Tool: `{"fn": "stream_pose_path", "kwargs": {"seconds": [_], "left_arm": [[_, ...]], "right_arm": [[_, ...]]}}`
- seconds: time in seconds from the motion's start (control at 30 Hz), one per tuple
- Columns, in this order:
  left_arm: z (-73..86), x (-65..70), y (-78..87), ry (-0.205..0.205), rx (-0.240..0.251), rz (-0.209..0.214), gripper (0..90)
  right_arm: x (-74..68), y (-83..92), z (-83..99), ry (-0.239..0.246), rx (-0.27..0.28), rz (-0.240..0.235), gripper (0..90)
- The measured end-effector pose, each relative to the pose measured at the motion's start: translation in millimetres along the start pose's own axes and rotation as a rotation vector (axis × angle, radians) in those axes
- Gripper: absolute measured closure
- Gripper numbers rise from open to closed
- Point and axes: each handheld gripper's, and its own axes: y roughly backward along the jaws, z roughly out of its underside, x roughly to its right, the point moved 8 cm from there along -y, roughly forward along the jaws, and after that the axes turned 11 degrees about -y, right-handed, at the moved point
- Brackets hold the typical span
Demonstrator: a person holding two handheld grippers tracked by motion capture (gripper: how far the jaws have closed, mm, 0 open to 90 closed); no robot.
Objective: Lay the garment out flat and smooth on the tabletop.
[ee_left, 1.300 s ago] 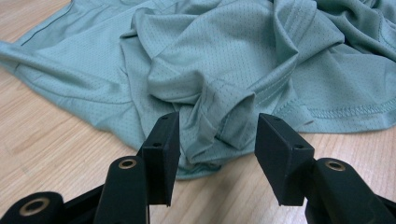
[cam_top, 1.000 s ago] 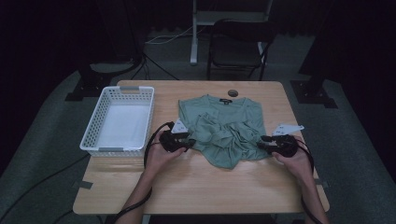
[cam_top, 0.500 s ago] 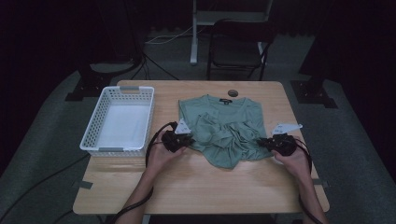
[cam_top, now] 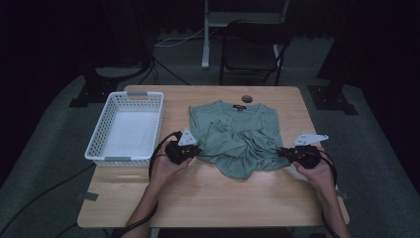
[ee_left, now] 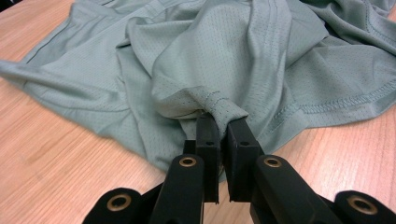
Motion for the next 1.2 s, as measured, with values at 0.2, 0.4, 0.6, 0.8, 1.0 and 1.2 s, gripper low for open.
{"fn": "stream_pose_path", "kwargs": {"seconds": [0.2,0.4,0.6,0.8,1.0,1.2], "left_arm": [[7.3,1.2,9.6,0.003,0.002,-0.017,86.2],[14.6,2.9,19.4,0.007,0.007,-0.033,86.2],[19.3,6.5,29.5,-0.003,0.006,-0.045,86.2],[19.7,14.5,39.2,-0.013,0.019,-0.042,86.2],[18.8,27.6,48.9,-0.024,0.039,-0.026,86.2],[17.5,42.2,59.7,-0.033,0.057,-0.012,86.2]], "right_arm": [[1.6,9.0,5.5,-0.005,0.007,0.01,84.1],[6.1,22.3,13.0,-0.029,0.027,0.023,84.1],[10.4,34.8,23.9,-0.046,0.035,0.035,84.4],[7.9,46.1,32.5,-0.035,0.028,0.051,84.5],[-0.2,58.1,38.2,-0.012,0.028,0.055,84.6],[-13.4,69.3,44.4,0.014,0.031,0.045,84.6]]}}
